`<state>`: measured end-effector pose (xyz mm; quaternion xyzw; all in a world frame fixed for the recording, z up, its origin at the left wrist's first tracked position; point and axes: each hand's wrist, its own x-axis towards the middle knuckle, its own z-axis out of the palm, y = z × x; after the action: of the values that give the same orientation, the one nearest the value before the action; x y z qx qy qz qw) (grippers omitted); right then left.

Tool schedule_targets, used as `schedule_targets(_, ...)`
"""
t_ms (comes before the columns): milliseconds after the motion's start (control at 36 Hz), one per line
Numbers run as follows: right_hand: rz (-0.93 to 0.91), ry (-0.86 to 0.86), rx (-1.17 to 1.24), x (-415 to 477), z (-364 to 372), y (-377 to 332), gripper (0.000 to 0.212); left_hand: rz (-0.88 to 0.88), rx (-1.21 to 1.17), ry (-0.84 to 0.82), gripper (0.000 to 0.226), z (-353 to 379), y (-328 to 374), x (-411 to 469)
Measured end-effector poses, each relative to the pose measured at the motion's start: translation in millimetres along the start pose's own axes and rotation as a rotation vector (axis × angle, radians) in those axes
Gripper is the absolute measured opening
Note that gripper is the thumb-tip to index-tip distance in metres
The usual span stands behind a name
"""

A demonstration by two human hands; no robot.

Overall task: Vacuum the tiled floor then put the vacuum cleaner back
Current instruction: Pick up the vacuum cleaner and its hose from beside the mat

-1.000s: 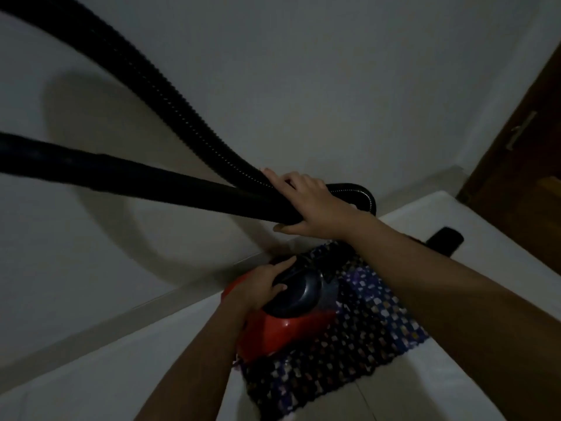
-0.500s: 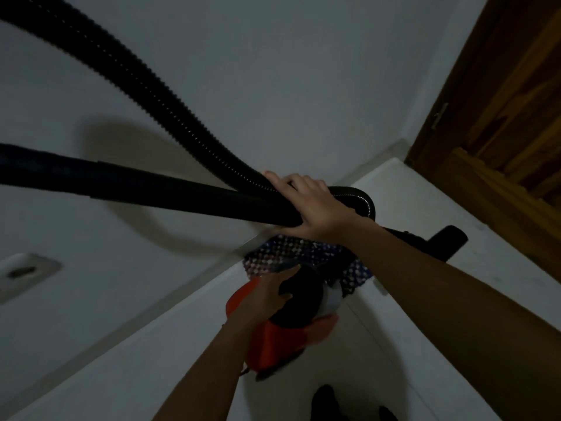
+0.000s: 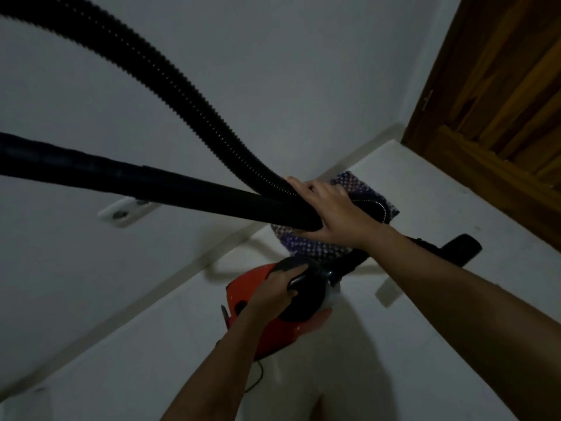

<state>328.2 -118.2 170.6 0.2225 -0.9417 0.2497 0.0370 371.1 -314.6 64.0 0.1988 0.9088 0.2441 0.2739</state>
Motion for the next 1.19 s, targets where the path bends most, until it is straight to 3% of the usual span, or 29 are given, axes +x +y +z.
schedule_targets(194,0.032,0.018,0.026,-9.3,37.3,-84.0,0.094,-0.111,-0.019,-0.041,0.062,3.8,-51.4,-94.2)
schedule_targets(611,0.015,0.034,0.013,-8.9,197.0,-237.0,0.092,-0.120,0.001,0.026,0.060,47.3,-224.9,-214.7)
schedule_targets(806,0.015,0.020,-0.002,-21.1,280.8,-221.5,0.092,-0.095,0.083,0.063,0.057,98.2,-290.0,-198.3)
schedule_targets(1194,0.022,0.059,-0.078,-46.6,384.7,-115.2,0.093,0.067,-0.053,0.074,0.060,197.9,-350.2,-98.4)
